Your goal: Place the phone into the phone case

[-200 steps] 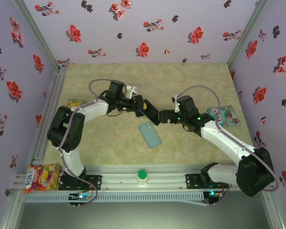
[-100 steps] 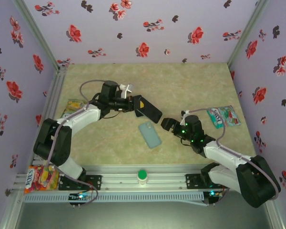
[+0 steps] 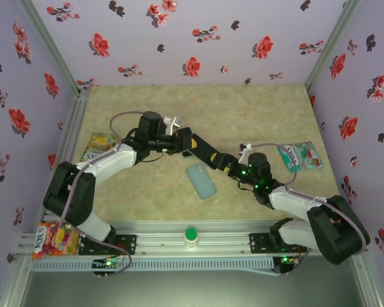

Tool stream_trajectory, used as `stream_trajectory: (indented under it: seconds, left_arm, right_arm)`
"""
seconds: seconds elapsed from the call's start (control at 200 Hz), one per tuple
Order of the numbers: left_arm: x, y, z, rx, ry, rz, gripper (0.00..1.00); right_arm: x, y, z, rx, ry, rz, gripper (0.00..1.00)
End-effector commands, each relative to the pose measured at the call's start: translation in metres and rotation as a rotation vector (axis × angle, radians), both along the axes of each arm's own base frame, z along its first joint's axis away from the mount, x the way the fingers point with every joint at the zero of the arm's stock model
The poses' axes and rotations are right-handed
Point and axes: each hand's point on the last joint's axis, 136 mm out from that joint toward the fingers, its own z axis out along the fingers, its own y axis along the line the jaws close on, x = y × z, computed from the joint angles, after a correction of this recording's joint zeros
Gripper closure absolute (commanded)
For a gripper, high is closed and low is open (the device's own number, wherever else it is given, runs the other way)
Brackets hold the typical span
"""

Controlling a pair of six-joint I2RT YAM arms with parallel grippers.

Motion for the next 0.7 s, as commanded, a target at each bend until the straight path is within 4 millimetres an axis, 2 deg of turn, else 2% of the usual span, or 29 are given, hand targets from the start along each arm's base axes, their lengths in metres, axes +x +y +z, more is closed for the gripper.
stream_trajectory:
  seconds: [0.0, 0.145, 0.305, 0.695]
  left_arm:
    - [0.004, -0.008, 0.02, -0.068, -0.049, -0.003, 1.0]
    - [0.005, -0.01, 0.011, -0.059, -0.032, -0.005, 1.0]
    - [0.007, -0.011, 0.002, -0.048, -0.017, -0.003, 1.0]
    - [0.013, -0.011, -0.014, -0.008, 0.0, 0.009, 1.0]
  right_arm:
    - [0.007, 0.013, 0.031, 0.083, -0.082, 0.04, 0.26]
    - [0.008, 0.018, 0.042, 0.113, -0.107, 0.063, 0.36]
    - [0.007, 0.022, 0.054, 0.133, -0.126, 0.086, 0.43]
    - [0.001, 0.016, 0.073, 0.138, -0.161, 0.081, 0.65]
